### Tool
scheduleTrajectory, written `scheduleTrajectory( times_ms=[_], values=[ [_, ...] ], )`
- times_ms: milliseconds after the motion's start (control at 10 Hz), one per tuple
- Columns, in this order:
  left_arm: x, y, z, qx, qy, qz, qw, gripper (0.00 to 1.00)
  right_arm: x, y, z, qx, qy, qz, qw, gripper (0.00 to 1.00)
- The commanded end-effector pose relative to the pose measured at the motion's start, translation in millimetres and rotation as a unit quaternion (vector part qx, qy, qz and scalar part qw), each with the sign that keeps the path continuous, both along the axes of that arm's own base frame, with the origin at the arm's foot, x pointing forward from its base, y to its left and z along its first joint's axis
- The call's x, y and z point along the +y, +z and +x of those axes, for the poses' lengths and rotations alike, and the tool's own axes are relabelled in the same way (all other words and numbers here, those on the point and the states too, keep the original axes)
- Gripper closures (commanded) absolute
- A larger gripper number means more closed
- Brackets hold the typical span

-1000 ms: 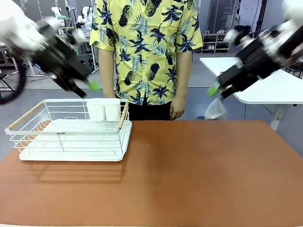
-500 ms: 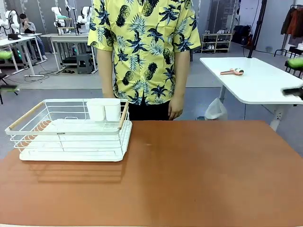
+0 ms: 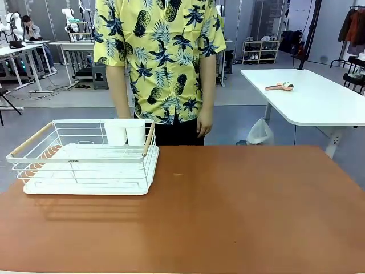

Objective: Clean the table.
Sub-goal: Pick up the Lint Roller when the human hands it over.

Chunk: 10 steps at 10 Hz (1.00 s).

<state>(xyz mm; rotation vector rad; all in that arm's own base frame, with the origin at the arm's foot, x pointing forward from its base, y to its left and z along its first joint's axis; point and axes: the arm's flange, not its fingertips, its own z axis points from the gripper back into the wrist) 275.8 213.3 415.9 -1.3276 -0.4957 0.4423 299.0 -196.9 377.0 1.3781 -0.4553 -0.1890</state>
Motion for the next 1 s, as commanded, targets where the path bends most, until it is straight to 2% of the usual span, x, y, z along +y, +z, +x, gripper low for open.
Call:
scheduleTrajectory(
  times_ms=[0, 100, 200, 900],
  values=[
    [-6.8, 8.0, -6.5, -0.014, 0.014, -0.004, 1.000, 0.00, 7.0, 1.7, -6.6, -0.016, -0.013, 0.000, 1.000, 0.00],
    [-15.8, 12.3, 2.6, -0.017, 0.024, 0.002, 1.000, 0.00, 0.0, 0.0, 0.0, 0.000, 0.000, 0.000, 1.000, 0.00],
    [3.2, 1.9, -2.6, -0.002, 0.008, 0.001, 1.000, 0.00, 0.0, 0.0, 0.0, 0.000, 0.000, 0.000, 1.000, 0.00],
    [3.2, 1.9, -2.6, -0.002, 0.008, 0.001, 1.000, 0.00, 0.0, 0.0, 0.0, 0.000, 0.000, 0.000, 1.000, 0.00]
  ],
)
